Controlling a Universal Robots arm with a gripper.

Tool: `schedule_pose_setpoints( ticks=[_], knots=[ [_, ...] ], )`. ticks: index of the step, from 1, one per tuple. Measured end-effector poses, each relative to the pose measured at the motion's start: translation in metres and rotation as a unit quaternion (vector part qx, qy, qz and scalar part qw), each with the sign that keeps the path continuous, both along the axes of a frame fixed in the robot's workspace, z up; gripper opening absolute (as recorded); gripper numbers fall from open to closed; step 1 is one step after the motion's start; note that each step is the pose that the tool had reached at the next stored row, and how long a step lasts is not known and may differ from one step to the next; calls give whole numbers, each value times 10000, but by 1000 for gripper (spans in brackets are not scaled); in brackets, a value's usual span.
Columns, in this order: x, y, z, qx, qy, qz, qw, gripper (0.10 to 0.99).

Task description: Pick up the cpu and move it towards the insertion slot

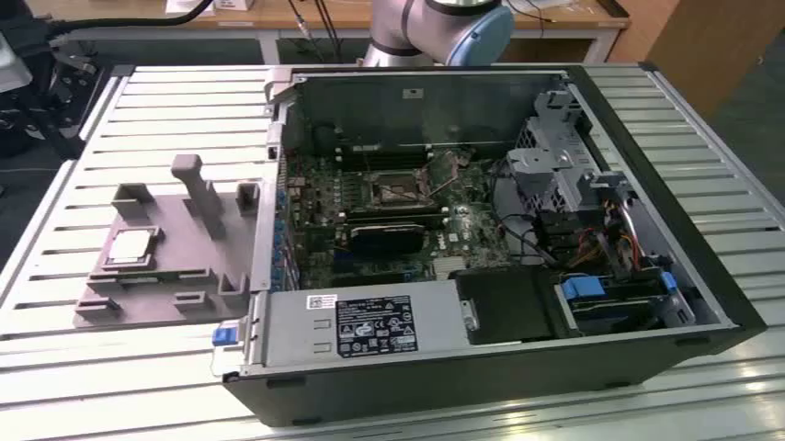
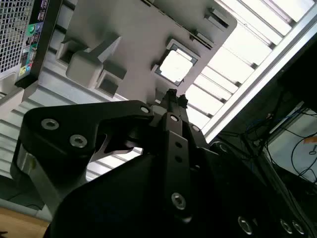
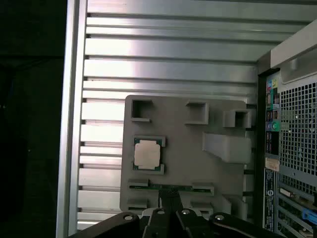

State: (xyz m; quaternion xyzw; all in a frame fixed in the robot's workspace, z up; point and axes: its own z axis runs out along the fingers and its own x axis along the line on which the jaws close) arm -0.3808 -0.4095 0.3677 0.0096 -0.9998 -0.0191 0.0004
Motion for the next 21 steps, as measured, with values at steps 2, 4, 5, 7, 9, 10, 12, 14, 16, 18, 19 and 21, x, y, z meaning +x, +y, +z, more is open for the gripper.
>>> schedule_pose_setpoints(
  ticks=[2, 4, 5, 7, 9, 10, 12, 14, 16, 18, 19, 21],
  knots=[
    [0, 0, 0, 0, 0, 0, 10000, 102],
    [0, 0, 0, 0, 0, 0, 10000, 102],
    [0, 0, 0, 0, 0, 0, 10000, 102],
    [0, 0, 0, 0, 0, 0, 10000, 102],
    [0, 0, 0, 0, 0, 0, 10000, 102],
    [0, 0, 0, 0, 0, 0, 10000, 102],
    [-1, 0, -4, 1, -1, 0, 10000, 102],
    [-2, 0, -19, 1, -9, 0, 10000, 102],
    [-8, -1, -47, 1, -16, 0, 10000, 102],
    [-16, -1, -83, 1, -24, 0, 10000, 102],
    [-20, -2, -101, 1, -26, 0, 10000, 102],
    [-30, -2, -137, 1, -30, 0, 10000, 102]
  ],
)
